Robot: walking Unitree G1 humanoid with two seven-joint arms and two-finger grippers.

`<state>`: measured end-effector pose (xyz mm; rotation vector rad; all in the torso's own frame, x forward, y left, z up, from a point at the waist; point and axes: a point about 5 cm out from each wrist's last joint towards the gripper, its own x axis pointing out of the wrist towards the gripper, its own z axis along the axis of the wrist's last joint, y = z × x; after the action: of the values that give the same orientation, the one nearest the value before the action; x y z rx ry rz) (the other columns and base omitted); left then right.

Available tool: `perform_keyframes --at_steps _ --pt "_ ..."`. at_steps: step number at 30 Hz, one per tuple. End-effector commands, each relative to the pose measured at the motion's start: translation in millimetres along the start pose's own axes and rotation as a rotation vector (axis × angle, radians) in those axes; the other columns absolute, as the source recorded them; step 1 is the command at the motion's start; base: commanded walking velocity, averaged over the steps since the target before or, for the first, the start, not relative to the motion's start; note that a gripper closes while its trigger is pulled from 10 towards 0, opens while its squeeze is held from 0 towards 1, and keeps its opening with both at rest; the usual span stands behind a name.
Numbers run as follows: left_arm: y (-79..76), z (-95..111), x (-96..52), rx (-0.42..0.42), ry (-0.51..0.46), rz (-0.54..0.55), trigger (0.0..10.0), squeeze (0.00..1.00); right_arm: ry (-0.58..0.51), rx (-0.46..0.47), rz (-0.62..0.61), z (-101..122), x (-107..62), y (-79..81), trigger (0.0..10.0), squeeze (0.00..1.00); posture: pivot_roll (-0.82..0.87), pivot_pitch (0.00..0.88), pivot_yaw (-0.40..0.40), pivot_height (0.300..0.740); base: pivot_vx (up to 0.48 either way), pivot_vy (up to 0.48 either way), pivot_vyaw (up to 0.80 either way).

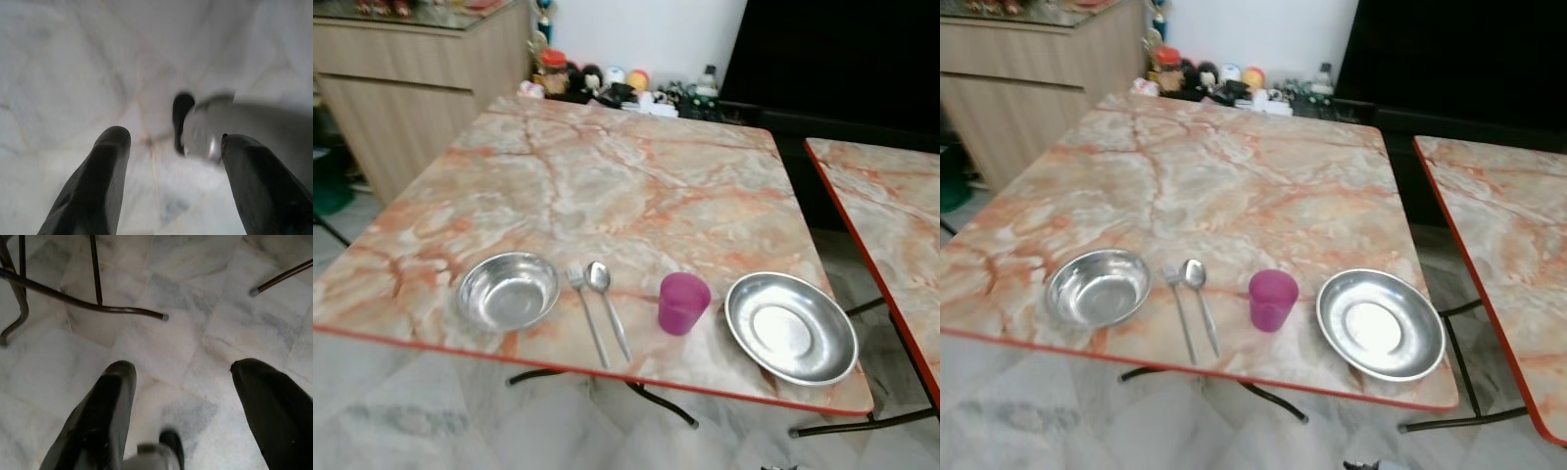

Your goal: Setting the table

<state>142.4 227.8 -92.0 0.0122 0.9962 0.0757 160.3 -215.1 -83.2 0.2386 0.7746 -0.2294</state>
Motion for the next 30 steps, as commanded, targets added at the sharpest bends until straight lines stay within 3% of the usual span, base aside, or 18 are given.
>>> perform_keyframes --at_steps 1,9,15,19,27,30 --pt "-2.7 -15.1 -2.8 0.013 0.053 -0.012 10.0 0.00 0.009 0.000 -0.019 -2.9 -2.4 -7.5 10.0 0.00 0.01 0.088 -0.055 0.740 0.000 0.000 0.00" --pt "-3.7 -17.7 -3.3 0.013 0.059 -0.015 10.0 0.00 -0.069 -0.009 -0.003 11.3 0.9 -4.1 10.0 0.00 0.00 0.087 -0.061 0.740 0.000 0.000 0.00" --pt "-2.1 -18.7 -3.9 0.015 0.059 -0.011 10.0 0.00 -0.225 0.003 0.036 26.6 -1.1 2.7 10.0 0.00 0.01 0.083 -0.078 0.740 0.000 0.000 0.00" --pt "-1.9 -19.6 -4.3 0.012 0.057 -0.009 10.0 0.00 -0.349 0.044 0.037 25.1 -15.6 3.8 10.0 0.00 0.01 0.080 -0.090 0.740 0.000 0.000 0.00" --pt "-5.2 -20.2 -4.0 0.043 0.062 -0.021 10.0 0.00 -0.422 0.038 0.065 12.9 -45.3 14.3 10.0 0.00 -0.01 0.081 -0.096 0.740 0.000 0.000 0.00" --pt "-8.5 -18.3 -3.1 0.038 0.054 -0.027 10.0 0.00 -0.497 0.042 0.049 26.9 -56.5 13.4 10.0 0.00 -0.01 0.085 -0.103 0.740 0.000 0.000 0.00"
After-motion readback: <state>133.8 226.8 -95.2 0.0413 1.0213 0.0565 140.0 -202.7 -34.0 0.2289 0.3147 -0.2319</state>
